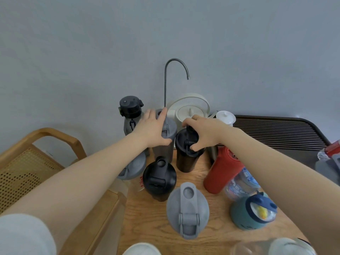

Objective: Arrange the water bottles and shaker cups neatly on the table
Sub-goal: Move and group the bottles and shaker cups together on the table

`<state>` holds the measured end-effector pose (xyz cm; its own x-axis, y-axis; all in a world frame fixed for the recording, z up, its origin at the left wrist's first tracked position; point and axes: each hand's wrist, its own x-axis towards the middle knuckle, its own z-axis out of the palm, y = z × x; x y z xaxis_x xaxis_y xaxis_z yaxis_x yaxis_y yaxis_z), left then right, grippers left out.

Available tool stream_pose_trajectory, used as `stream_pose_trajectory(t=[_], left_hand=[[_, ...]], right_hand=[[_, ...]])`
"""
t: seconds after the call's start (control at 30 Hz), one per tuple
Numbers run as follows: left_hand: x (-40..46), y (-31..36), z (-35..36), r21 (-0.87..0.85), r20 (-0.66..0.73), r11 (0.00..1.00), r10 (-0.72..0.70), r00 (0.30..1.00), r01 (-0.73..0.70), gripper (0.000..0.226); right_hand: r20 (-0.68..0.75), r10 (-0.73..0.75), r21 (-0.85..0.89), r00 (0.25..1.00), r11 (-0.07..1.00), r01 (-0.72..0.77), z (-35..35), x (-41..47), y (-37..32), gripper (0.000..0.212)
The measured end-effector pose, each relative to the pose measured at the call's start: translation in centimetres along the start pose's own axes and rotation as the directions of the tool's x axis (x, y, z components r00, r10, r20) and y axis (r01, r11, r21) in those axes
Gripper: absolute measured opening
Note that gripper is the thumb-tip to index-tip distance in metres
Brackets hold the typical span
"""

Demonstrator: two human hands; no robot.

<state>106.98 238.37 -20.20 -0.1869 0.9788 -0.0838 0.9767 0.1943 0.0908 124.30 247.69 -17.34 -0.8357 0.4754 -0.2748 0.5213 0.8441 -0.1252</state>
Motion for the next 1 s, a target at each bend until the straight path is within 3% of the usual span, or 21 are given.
stream_pose_trajectory(t=[0.1, 0.23, 0.37, 0.53, 0.67, 0.77, 0.87, 0.93, 1.0], left_hand=[[-0.1, 0.1, -0.5, 0.274, -0.007, 0.959, 0.076, 0.997, -0.071, 0.108], [0.1, -1.0, -0.9, 0.275, 0.032, 0.951, 0.139, 0.99, -0.143, 0.091], [0.5, -0.7, -0.5, 0.289, -0.038, 0.948, 0.149, 0.988, -0.132, 0.08], [0.7, -0.7, -0.2, 0.274, -0.101, 0.957, 0.124, 0.987, -0.092, 0.078], [0.5, -1.2, 0.2, 0.308, -0.098, 0.943, 0.166, 0.981, -0.128, 0.084], [-0.4, -2.0, -0.2, 0.187, -0.083, 0.968, 0.185, 0.979, -0.167, 0.088], [-1.9, -3.3, -1.1, -0.029, -0.277, 0.965, 0.243, 0.93, -0.261, 0.07], [-2.8, -4.9, -1.4, -0.053, -0.492, 0.958, 0.22, 0.843, -0.281, 0.059], [-3.6, -6.9, -1.2, -0.117, -0.673, 0.963, 0.101, 0.733, -0.241, 0.056]], right_hand=[[0.002, -0.001, 0.035, 1.0, 0.999, 0.001, 0.1, 0.3, -0.2, 0.074], [0.062, 0.023, 0.184, 0.998, 0.982, -0.034, 0.2, 0.7, -0.5, 0.092], [0.142, 0.084, 0.16, 0.986, 0.981, -0.107, 1.4, 0.4, -1.2, 0.119], [-0.071, 0.1, 0.086, 0.992, 0.992, -0.094, 2.6, 0.7, -1.8, 0.094], [-0.086, 0.12, 0.064, 0.989, 0.991, -0.115, 1.9, 0.8, -1.7, 0.081], [-0.099, 0.156, -0.002, 0.983, 0.988, -0.157, 2.1, 0.9, -2.6, 0.081], [-0.13, 0.199, -0.051, 0.971, 0.977, -0.207, 2.8, 0.8, -3.6, 0.078], [-0.164, 0.248, -0.09, 0.955, 0.96, -0.265, 3.3, 0.7, -4.3, 0.076], [-0.176, 0.297, -0.135, 0.939, 0.937, -0.322, 3.5, 0.7, -4.9, 0.078]])
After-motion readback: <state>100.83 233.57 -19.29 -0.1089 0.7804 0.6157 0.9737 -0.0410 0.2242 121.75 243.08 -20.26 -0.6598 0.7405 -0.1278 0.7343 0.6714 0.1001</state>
